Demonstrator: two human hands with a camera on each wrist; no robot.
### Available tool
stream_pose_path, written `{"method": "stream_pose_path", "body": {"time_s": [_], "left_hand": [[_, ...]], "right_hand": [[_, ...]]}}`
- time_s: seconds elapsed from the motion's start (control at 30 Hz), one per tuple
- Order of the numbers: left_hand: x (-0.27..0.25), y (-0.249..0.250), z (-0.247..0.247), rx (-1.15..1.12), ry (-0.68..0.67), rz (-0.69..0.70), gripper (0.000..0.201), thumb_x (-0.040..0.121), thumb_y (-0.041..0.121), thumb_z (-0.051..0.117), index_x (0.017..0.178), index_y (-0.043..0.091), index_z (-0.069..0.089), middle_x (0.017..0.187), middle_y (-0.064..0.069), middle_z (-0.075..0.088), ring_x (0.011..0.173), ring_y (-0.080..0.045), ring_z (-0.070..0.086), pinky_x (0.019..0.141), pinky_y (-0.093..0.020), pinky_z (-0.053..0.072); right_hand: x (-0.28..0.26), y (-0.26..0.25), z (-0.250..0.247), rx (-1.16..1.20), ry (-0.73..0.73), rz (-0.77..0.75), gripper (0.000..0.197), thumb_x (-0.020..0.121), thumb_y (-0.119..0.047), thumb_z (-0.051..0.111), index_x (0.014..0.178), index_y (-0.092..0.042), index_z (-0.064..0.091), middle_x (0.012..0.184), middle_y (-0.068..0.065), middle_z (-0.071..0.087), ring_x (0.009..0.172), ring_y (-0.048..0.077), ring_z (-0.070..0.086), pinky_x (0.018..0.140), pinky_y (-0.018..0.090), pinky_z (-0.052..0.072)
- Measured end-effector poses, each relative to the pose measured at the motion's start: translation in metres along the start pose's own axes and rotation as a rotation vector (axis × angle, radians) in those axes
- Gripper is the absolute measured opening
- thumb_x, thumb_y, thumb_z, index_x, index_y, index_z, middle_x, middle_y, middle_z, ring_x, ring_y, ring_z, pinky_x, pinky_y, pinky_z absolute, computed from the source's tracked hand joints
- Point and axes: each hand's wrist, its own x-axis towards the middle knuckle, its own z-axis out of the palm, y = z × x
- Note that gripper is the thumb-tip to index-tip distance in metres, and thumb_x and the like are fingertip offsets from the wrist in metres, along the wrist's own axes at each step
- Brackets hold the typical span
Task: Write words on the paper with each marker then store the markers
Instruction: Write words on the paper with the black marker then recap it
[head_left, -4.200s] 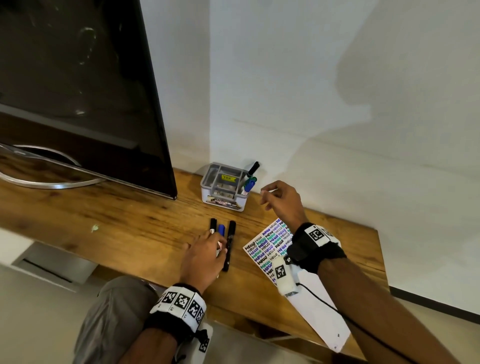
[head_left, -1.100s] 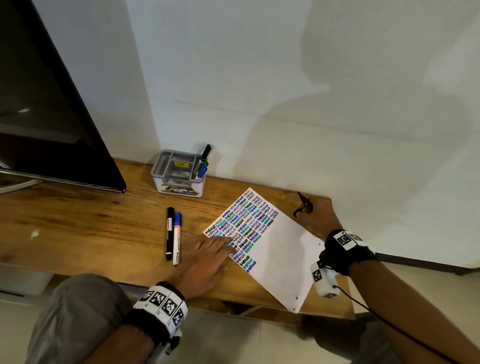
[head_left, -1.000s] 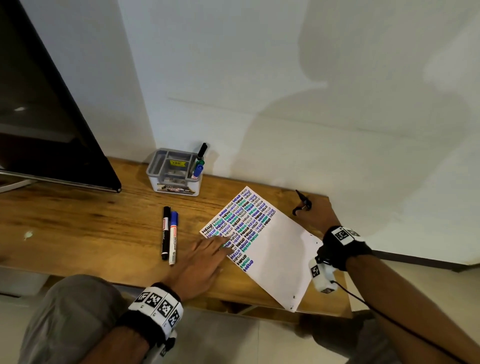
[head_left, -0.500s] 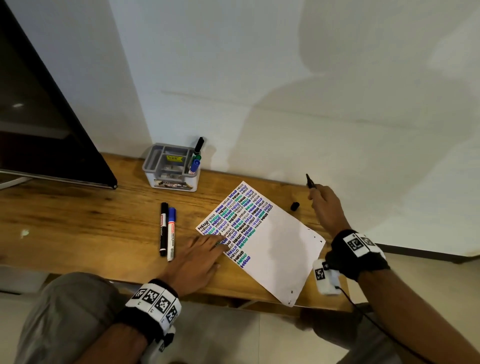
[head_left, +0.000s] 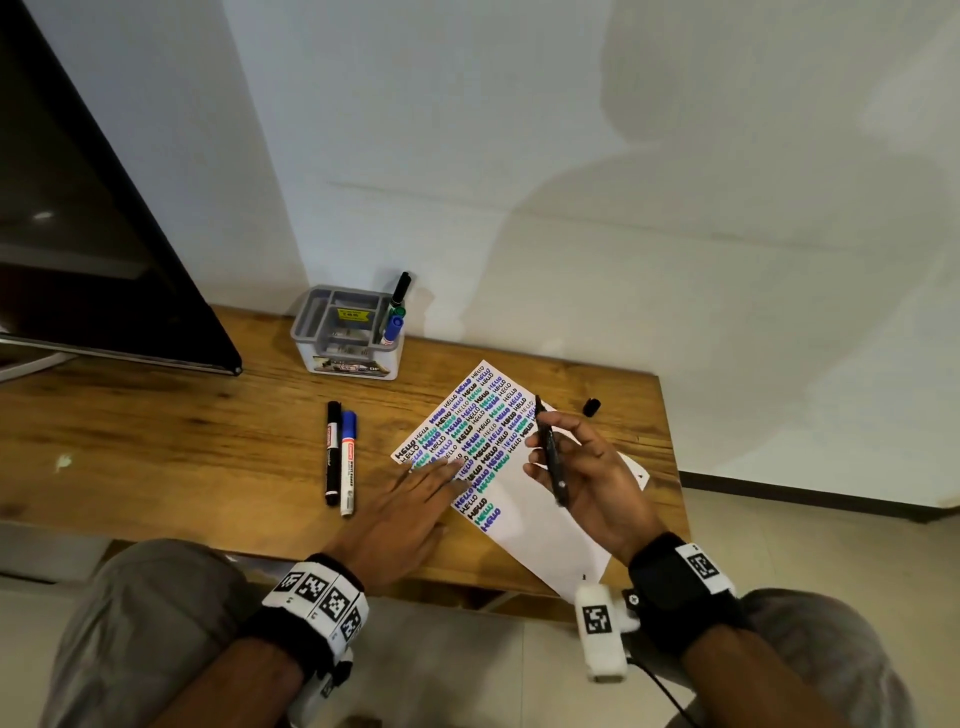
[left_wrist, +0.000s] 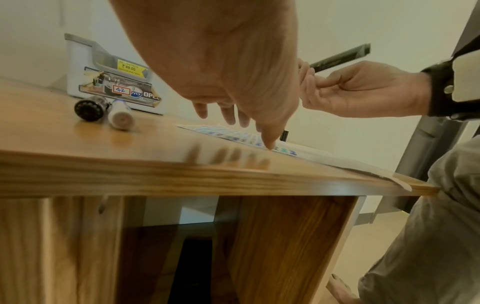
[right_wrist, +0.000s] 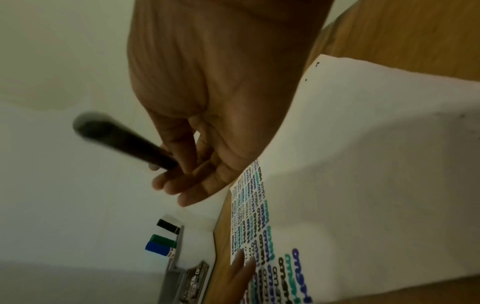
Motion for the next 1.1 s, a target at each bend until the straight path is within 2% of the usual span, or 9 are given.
{"method": "stream_pose_path", "body": {"time_s": [0.07, 0.17, 0.27, 0.33, 0.43, 0.57, 0.73, 0.9, 1.1], "left_hand": [[0.001, 0.002, 0.004, 0.012, -0.011, 0.009, 0.059, 0.1, 0.042, 0.042, 0.154, 0.031, 0.022, 0.165, 0.007, 0.013, 0.151, -0.012, 0.011, 0.122, -0.04, 0.007], [0.0, 0.004, 0.008, 0.064, -0.031, 0.025, 0.059, 0.097, 0.045, 0.046, 0.151, 0.03, 0.029, 0.162, 0.002, 0.026, 0.149, -0.016, 0.025, 0.12, -0.045, 0.023], [-0.001, 0.004, 0.005, 0.033, -0.039, 0.035, 0.057, 0.094, 0.04, 0.055, 0.146, 0.029, 0.036, 0.159, 0.0, 0.033, 0.146, -0.019, 0.032, 0.117, -0.043, 0.025], [-0.002, 0.004, 0.002, -0.014, -0.05, 0.038, 0.055, 0.095, 0.037, 0.056, 0.146, 0.029, 0.036, 0.16, 0.001, 0.031, 0.147, -0.019, 0.029, 0.118, -0.041, 0.02], [-0.003, 0.004, -0.002, -0.062, -0.07, 0.028, 0.054, 0.096, 0.034, 0.053, 0.146, 0.03, 0.035, 0.16, 0.003, 0.028, 0.148, -0.017, 0.025, 0.12, -0.041, 0.02], [-0.002, 0.003, -0.003, -0.063, -0.059, 0.032, 0.053, 0.095, 0.034, 0.053, 0.145, 0.028, 0.036, 0.157, 0.005, 0.031, 0.145, -0.015, 0.027, 0.118, -0.039, 0.023], [-0.001, 0.004, -0.004, -0.075, -0.045, 0.017, 0.053, 0.095, 0.035, 0.053, 0.145, 0.027, 0.038, 0.156, 0.006, 0.034, 0.144, -0.014, 0.029, 0.117, -0.036, 0.024], [0.001, 0.005, -0.003, -0.048, -0.04, 0.005, 0.053, 0.094, 0.036, 0.053, 0.144, 0.029, 0.039, 0.153, 0.006, 0.038, 0.14, -0.015, 0.035, 0.113, -0.037, 0.032], [0.001, 0.008, -0.001, 0.011, -0.003, -0.011, 0.051, 0.094, 0.04, 0.054, 0.143, 0.035, 0.04, 0.147, 0.007, 0.044, 0.132, -0.015, 0.042, 0.103, -0.036, 0.041]], "right_hand": [[0.0, 0.008, -0.002, -0.004, -0.001, -0.032, 0.041, 0.093, 0.01, 0.053, 0.132, -0.003, 0.057, 0.107, 0.016, 0.065, 0.095, 0.022, 0.065, 0.095, 0.042, 0.055], [0.001, 0.02, -0.001, -0.165, 0.041, -0.054, 0.029, 0.094, -0.008, 0.062, 0.121, -0.002, 0.059, 0.112, 0.014, 0.068, 0.089, 0.02, 0.062, 0.087, 0.042, 0.055], [0.006, 0.033, 0.001, -0.417, 0.106, -0.061, 0.028, 0.102, -0.02, 0.054, 0.107, 0.007, 0.06, 0.076, -0.004, 0.064, 0.069, 0.013, 0.052, 0.072, 0.03, 0.052], [0.008, 0.042, -0.001, -0.568, 0.103, -0.082, 0.022, 0.105, -0.016, 0.052, 0.106, 0.004, 0.061, 0.069, -0.007, 0.063, 0.063, 0.011, 0.052, 0.07, 0.026, 0.051], [0.008, 0.052, -0.006, -0.707, 0.065, -0.14, 0.014, 0.098, -0.007, 0.061, 0.111, -0.009, 0.065, 0.086, 0.001, 0.072, 0.078, 0.013, 0.068, 0.083, 0.028, 0.057], [0.006, 0.062, -0.01, -0.739, 0.002, -0.219, 0.016, 0.09, 0.002, 0.07, 0.104, -0.005, 0.066, 0.111, 0.004, 0.073, 0.108, 0.017, 0.069, 0.094, 0.028, 0.056], [0.006, 0.075, -0.015, -0.856, 0.073, -0.307, 0.011, 0.087, -0.002, 0.075, 0.095, -0.004, 0.067, 0.105, -0.002, 0.074, 0.103, 0.003, 0.069, 0.086, 0.016, 0.054], [0.008, 0.081, -0.02, -0.86, 0.042, -0.333, 0.018, 0.086, -0.008, 0.078, 0.099, -0.007, 0.066, 0.111, 0.001, 0.073, 0.109, 0.011, 0.069, 0.091, 0.026, 0.058], [0.008, 0.085, -0.02, -0.853, 0.091, -0.282, 0.018, 0.084, -0.009, 0.079, 0.091, -0.017, 0.064, 0.108, -0.005, 0.074, 0.106, 0.006, 0.069, 0.087, 0.027, 0.06]]}}
